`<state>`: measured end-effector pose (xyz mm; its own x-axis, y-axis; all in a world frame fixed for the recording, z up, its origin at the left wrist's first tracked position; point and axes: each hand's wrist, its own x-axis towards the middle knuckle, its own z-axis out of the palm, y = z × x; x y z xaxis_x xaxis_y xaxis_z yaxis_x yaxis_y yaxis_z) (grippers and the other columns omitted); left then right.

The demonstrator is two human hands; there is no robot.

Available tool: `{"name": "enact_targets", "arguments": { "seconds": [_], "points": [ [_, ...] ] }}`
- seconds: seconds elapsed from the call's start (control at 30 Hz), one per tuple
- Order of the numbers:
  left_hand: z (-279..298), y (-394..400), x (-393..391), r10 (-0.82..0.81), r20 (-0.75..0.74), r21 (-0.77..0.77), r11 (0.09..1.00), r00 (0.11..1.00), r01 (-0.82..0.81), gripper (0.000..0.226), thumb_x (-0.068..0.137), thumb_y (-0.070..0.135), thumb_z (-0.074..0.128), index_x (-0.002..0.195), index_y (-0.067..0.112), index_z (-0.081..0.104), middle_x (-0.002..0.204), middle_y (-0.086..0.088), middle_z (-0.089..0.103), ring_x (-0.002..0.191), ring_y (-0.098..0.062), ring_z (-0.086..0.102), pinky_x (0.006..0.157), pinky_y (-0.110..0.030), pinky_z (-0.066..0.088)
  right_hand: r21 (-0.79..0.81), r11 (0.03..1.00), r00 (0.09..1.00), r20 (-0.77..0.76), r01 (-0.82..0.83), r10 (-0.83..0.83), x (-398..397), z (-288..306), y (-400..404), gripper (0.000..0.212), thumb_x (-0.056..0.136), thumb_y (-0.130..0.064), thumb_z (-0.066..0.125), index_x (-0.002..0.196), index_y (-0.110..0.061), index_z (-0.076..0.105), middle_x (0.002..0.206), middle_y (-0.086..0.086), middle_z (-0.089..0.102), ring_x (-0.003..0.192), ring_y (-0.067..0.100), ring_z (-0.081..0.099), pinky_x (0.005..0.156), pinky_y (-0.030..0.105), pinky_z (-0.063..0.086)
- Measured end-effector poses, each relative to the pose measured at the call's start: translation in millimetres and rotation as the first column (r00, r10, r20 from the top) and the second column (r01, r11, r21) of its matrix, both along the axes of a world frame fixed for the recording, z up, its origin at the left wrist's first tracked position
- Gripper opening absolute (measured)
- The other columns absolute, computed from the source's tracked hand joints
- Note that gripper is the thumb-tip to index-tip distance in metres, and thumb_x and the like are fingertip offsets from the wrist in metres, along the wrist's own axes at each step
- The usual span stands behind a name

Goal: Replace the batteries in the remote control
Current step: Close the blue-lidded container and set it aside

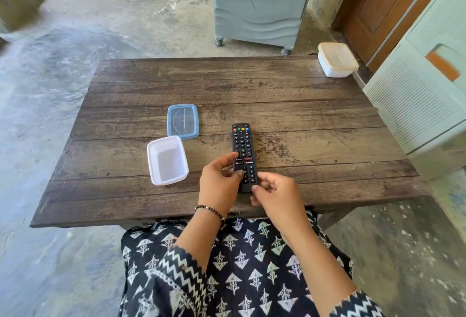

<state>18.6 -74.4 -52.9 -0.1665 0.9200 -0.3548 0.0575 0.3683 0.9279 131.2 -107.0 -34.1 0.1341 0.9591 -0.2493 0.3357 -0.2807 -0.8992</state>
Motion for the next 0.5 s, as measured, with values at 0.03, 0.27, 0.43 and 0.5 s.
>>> {"name": "enact_targets", "arguments": {
  "seconds": [0.03,0.27,0.43,0.5],
  "points": [
    [-1.2,1.1,1.0,-0.014,-0.056,-0.002,1.000,0.998,0.014,0.039,0.080,-0.005,0.060,0.112,0.017,0.064,0.081,0.000,0.072,0.077,-0.015,0.070,0.076,-0.032,0.058,-0.018,1.000,1.000,0.006,-0.005,0.005,1.8,-0.6,2.0,0.039,0.082,0.000,0.060,0.079,-0.040,0.059,0.064,0.001,0.063,0.065,0.031,0.067,0.073,0.051,0.055],
    [1.9,-5.6,-1.1,-0.062,-0.208,0.018,0.998,0.976,0.067,0.035,0.081,0.002,0.062,0.113,0.018,0.063,0.083,0.006,0.069,0.075,-0.013,0.066,0.083,-0.036,0.056,-0.064,0.994,0.943,0.316,-0.090,0.106,8.9,-9.1,6.7,0.034,0.084,-0.017,0.062,0.117,-0.015,0.059,0.069,-0.005,0.060,0.064,0.013,0.058,0.062,0.026,0.049],
    [24.4,-10.8,-35.2,0.053,-0.347,0.176,0.984,0.937,0.009,0.027,0.086,0.009,0.059,0.112,0.016,0.061,0.109,0.003,0.064,0.087,-0.009,0.061,0.076,-0.023,0.052,0.172,0.963,0.790,0.610,-0.206,0.060,-7.6,16.1,7.2,0.030,0.088,-0.021,0.057,0.117,-0.016,0.058,0.096,-0.003,0.063,0.086,0.012,0.055,0.075,0.023,0.045],
    [31.0,-12.5,-60.2,0.175,-0.433,0.254,0.965,0.884,-0.066,0.026,0.086,0.012,0.059,0.111,0.018,0.062,0.112,0.002,0.063,0.088,-0.010,0.061,0.068,-0.013,0.045,0.238,0.928,0.811,0.576,-0.287,0.103,-24.3,22.4,20.5,0.023,0.087,-0.018,0.059,0.109,-0.013,0.064,0.096,-0.001,0.064,0.082,0.012,0.055,0.074,0.025,0.048]
  ]
}}
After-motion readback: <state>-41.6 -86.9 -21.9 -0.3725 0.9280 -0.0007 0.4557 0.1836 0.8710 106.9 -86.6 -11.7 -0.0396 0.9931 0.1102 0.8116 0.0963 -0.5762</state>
